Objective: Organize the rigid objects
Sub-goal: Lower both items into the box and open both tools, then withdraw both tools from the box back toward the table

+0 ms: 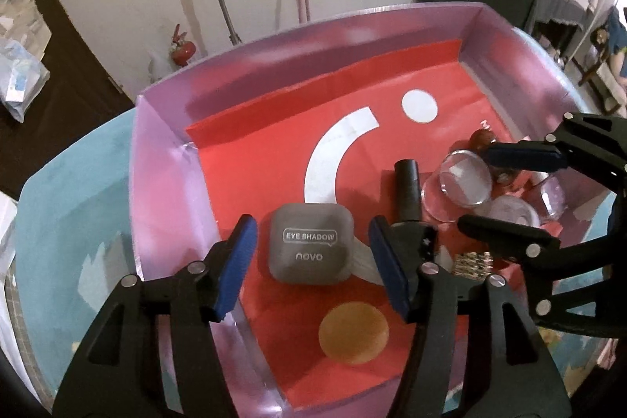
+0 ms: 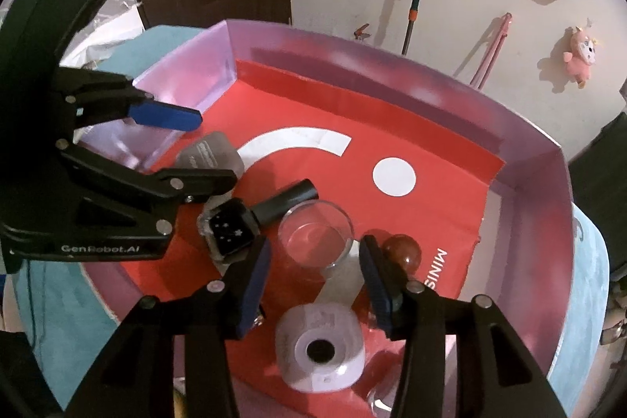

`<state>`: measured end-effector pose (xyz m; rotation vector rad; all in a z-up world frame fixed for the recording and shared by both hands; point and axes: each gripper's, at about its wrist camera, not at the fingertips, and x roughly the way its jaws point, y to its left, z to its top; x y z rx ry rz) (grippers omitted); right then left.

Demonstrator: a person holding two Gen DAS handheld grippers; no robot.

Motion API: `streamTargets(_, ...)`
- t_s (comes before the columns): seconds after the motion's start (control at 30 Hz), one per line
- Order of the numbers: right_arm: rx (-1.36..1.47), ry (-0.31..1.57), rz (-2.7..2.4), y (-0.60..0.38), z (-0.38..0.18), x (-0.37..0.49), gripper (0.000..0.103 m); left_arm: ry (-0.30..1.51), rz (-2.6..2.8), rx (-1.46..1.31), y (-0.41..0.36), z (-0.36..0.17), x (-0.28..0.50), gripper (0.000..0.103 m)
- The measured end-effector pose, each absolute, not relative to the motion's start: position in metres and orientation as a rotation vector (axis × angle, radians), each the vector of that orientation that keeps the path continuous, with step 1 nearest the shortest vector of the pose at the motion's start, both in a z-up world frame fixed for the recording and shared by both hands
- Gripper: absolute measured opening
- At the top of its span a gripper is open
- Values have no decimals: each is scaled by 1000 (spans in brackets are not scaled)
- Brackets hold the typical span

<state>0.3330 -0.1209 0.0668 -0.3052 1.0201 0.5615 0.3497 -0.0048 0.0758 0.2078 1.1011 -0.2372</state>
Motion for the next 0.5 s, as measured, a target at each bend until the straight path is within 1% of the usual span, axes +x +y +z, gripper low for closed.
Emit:
streamTargets(0.03, -300, 1008, 557, -123, 73, 330, 52, 1082, -233, 190, -2, 82, 344, 59)
streamTargets(0.13, -286, 974, 550, -128, 89, 321, 62, 1038, -230, 153, 3, 97, 328, 69)
streamTargets(0.17, -281, 958, 548, -131, 96, 316, 63, 1017, -232, 139, 5, 104, 320, 72)
streamTargets(0.2, -275, 940, 543, -134, 104, 310, 64, 1002, -234, 129, 6, 108, 314, 72)
streamTargets(0.3, -246, 898, 533, -144, 125, 295, 69, 956, -248, 86, 10, 123, 294, 74)
streamTargets(0.37, -223, 875, 521, -151, 137, 286, 77, 921, -247, 65, 12, 133, 277, 76)
streamTargets(0.5, -173, 826, 499, -167, 161, 264, 79, 846, -230, 55, 13, 151, 251, 76)
